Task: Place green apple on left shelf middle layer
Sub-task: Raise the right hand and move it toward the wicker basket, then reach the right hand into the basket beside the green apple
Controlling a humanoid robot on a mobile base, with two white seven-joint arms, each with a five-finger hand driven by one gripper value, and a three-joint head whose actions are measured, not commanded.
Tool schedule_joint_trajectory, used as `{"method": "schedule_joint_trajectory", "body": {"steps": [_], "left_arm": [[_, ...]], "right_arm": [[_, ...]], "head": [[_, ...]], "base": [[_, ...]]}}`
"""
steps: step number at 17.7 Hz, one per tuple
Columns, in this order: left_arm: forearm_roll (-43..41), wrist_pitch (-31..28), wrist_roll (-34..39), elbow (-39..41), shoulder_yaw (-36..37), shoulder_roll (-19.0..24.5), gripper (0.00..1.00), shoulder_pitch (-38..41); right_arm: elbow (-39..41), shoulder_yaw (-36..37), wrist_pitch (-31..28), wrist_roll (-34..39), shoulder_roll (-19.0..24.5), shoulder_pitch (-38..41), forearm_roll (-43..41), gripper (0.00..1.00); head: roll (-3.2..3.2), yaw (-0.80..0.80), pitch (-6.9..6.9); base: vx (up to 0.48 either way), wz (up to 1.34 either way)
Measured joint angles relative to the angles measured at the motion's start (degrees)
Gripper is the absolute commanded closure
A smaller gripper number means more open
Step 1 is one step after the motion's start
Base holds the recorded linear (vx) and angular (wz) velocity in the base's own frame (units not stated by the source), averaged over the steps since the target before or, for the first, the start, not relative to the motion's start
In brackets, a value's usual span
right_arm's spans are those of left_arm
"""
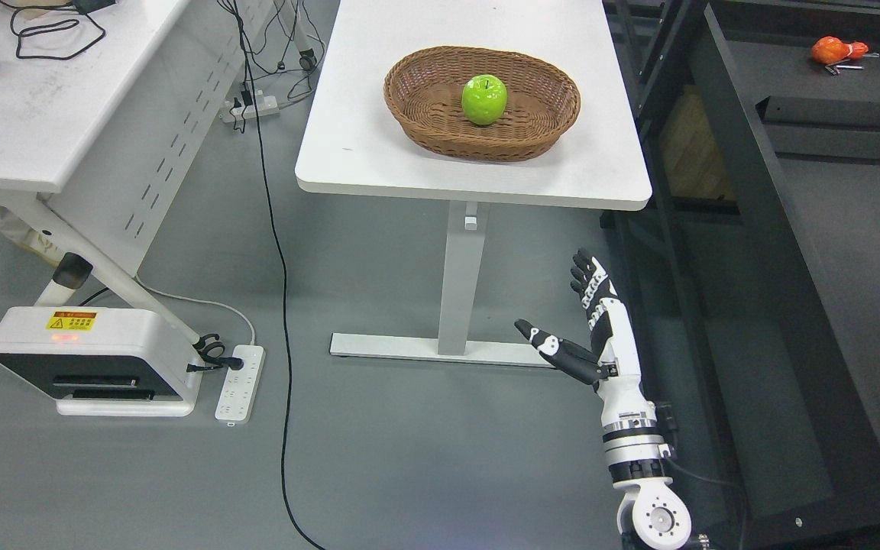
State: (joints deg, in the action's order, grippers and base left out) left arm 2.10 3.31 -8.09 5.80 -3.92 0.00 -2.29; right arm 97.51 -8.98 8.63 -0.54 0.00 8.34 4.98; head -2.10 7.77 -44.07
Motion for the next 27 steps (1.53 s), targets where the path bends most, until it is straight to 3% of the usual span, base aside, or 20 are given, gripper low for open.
{"method": "schedule_joint_trajectory", "body": {"steps": [10, 15, 18, 20, 23, 27], "left_arm": [[0.0, 0.01, 0.0, 0.0, -0.02, 0.0, 0.0, 0.0], [0.0, 0.01, 0.0, 0.0, -0.02, 0.0, 0.0, 0.0], [0.0, 0.01, 0.0, 0.0, -0.02, 0.0, 0.0, 0.0], [0.0, 0.03, 0.0, 0.0, -0.03, 0.0, 0.0, 0.0], [0.0, 0.07, 0.0, 0.0, -0.03, 0.0, 0.0, 0.0], [0.0, 0.35, 0.0, 0.0, -0.02, 0.0, 0.0, 0.0]], "right_arm": [[0.01, 1.67, 0.03, -0.19, 0.0, -0.4, -0.53, 0.0], [0.17, 7.19, 0.19, -0.59, -2.0, -3.8, 1.3, 0.0], [0.33, 10.28, 8.77, -0.66, -2.71, -4.85, 1.75, 0.04], [0.38, 11.55, 10.17, -0.91, -2.62, -5.94, 3.05, 0.15], [0.45, 12.37, 2.37, -0.26, -2.5, -8.46, 13.22, 0.11], [0.68, 12.25, -0.81, 0.1, -2.41, -10.56, 22.48, 0.06]], "head": [[0.0, 0.0, 0.0], [0.0, 0.0, 0.0], [0.0, 0.0, 0.0], [0.0, 0.0, 0.0], [0.0, 0.0, 0.0], [0.0, 0.0, 0.0]], "base": [[0.0, 0.0], [0.0, 0.0], [0.009, 0.0], [0.036, 0.02], [0.074, 0.12], [0.128, 0.11]]}}
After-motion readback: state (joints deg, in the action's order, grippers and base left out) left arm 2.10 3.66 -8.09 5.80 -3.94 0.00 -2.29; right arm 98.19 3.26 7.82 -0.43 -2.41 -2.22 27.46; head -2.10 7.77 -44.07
